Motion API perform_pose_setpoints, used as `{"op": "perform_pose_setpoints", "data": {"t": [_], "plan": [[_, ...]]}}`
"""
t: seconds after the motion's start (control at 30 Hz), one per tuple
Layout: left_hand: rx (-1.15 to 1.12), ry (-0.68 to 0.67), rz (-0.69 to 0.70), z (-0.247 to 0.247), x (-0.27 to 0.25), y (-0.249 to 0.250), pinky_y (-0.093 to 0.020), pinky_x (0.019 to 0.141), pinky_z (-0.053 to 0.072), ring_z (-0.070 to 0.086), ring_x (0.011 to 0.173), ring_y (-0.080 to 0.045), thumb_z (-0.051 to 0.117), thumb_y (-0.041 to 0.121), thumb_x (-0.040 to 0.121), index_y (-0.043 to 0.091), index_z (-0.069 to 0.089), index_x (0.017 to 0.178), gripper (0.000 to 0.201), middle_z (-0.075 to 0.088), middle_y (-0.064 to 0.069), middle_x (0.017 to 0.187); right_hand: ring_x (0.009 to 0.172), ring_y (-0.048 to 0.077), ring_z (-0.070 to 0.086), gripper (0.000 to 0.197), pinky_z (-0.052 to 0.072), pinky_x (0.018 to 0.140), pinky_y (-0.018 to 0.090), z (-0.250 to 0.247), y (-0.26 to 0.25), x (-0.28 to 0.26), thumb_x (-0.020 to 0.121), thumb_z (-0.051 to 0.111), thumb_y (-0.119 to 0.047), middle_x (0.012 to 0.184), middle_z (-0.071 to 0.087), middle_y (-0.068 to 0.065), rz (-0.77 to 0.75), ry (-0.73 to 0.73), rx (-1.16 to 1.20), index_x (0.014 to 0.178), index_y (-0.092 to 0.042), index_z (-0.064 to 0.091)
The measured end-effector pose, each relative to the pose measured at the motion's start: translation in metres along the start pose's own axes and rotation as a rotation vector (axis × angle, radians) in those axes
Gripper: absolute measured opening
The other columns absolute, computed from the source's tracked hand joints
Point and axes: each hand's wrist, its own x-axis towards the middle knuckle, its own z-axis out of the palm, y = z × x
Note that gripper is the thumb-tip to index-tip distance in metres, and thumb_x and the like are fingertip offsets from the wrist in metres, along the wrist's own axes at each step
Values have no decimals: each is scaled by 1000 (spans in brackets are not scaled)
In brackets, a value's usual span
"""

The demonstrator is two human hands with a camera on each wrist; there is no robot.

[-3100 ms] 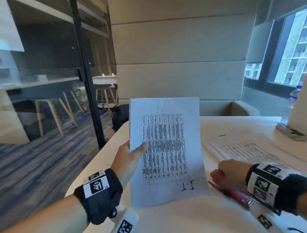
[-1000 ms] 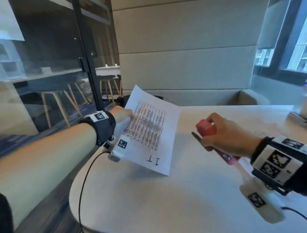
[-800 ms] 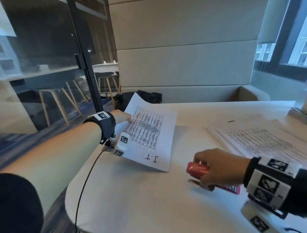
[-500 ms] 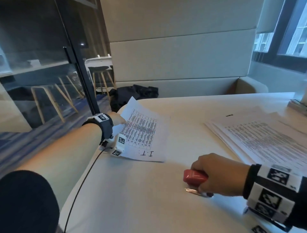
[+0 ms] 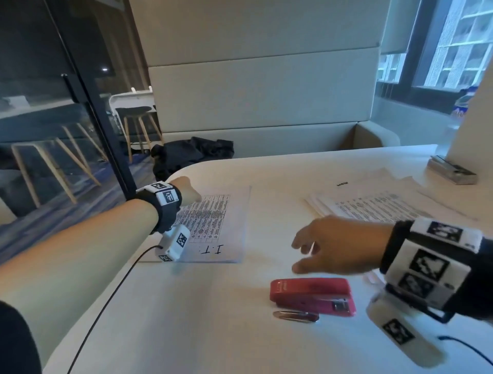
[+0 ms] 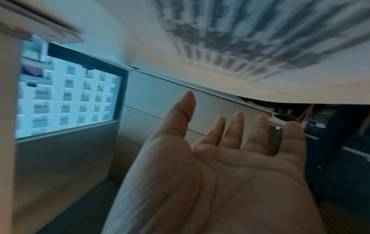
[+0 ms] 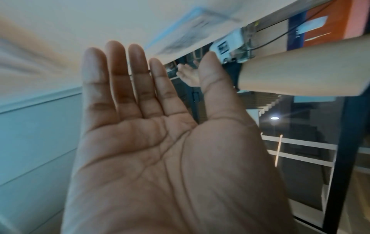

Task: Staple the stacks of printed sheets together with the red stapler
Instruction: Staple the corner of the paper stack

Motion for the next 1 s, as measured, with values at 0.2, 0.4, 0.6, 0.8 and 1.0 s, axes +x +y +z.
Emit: {"op": "perform_pose_setpoints", "data": {"t": [0.2,0.4,0.6,0.8,1.0], "plan": [[-59,-48,301,11,-23,80,-31,104,38,46,128,-26,67,30,84,9,44,138,63,46,-8,142,127,14,46,50,36,107,32,-22,59,11,93,53,-46,138,51,-7,206,61,-136,139,-29,45],[-85,-203,561,33,-70,168,-27,100,38,50,124,-23,64,23,89,9,46,138,54,52,-6,138,133,19,43,56,35,111,35,-10,108,11,94,55,-37,145,46,1,353,-63,-194,144,-15,41],[-132,-373,576,60,-99,232,-37,92,49,56,109,-29,59,14,90,10,57,115,25,55,-10,114,118,24,56,40,47,99,37,-4,128,11,94,55,-30,127,61,9,293,-167,-297,125,-5,60],[-277,-438,355,78,-95,256,-36,79,56,57,81,-25,60,12,89,-2,54,120,34,59,-19,119,118,28,57,36,48,100,40,-5,143,8,91,53,-17,128,61,14,248,-150,-304,123,-2,61],[-586,-497,170,77,-102,269,-40,87,55,59,72,-27,63,10,85,4,44,121,41,55,-25,104,113,25,61,36,50,97,39,0,154,11,86,61,-18,123,65,10,238,-109,-214,120,-6,63]]}}
